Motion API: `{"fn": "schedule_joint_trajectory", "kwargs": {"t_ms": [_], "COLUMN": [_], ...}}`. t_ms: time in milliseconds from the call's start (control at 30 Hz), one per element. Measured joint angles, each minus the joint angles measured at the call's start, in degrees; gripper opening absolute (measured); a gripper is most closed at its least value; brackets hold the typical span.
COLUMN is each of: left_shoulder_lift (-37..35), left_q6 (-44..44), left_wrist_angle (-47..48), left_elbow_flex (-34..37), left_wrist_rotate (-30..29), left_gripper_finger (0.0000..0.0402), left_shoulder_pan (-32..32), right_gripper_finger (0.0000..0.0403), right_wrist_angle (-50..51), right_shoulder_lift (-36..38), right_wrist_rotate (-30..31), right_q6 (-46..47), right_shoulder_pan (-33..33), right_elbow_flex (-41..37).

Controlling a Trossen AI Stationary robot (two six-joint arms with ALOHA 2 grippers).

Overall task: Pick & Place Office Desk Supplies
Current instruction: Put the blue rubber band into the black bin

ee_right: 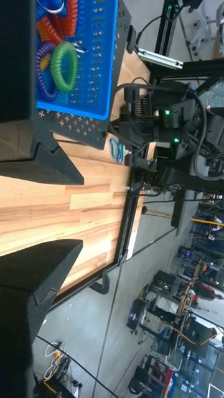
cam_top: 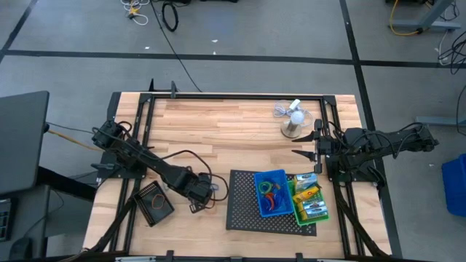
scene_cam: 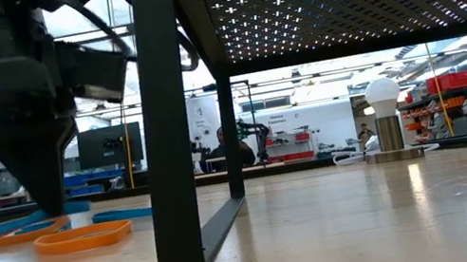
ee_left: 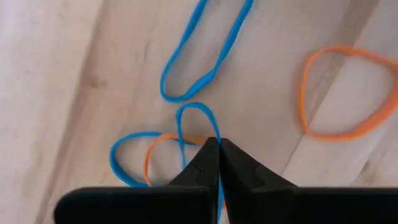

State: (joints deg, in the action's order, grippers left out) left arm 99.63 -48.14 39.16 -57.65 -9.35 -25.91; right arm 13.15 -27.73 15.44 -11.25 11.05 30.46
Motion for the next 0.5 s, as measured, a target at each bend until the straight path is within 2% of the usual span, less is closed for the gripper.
{"fn": "schedule_joint_trajectory", "kwargs": {"t_ms": [333, 500], "left_shoulder_lift": [-2.72, -4.21], "left_q6": [-4.33, -8.69], "left_wrist_angle": [16.55, 27.22], "left_elbow_flex": [-7.85, -11.93], "left_wrist_rotate": [-5.26, -3.74], "left_gripper_finger": [0.0003, 0.0002], "left_shoulder_pan": [-3.95, -6.55], "right_gripper_finger": [0.0160, 0.0160], "right_wrist_angle": [0.00, -0.02], "right_shoulder_lift": [0.00, -0.01], "right_wrist_rotate": [0.01, 0.02], "right_q6": [0.04, 0.02], "right_shoulder_pan": [0.00, 0.00], "right_elbow_flex": [0.00, 0.00]}}
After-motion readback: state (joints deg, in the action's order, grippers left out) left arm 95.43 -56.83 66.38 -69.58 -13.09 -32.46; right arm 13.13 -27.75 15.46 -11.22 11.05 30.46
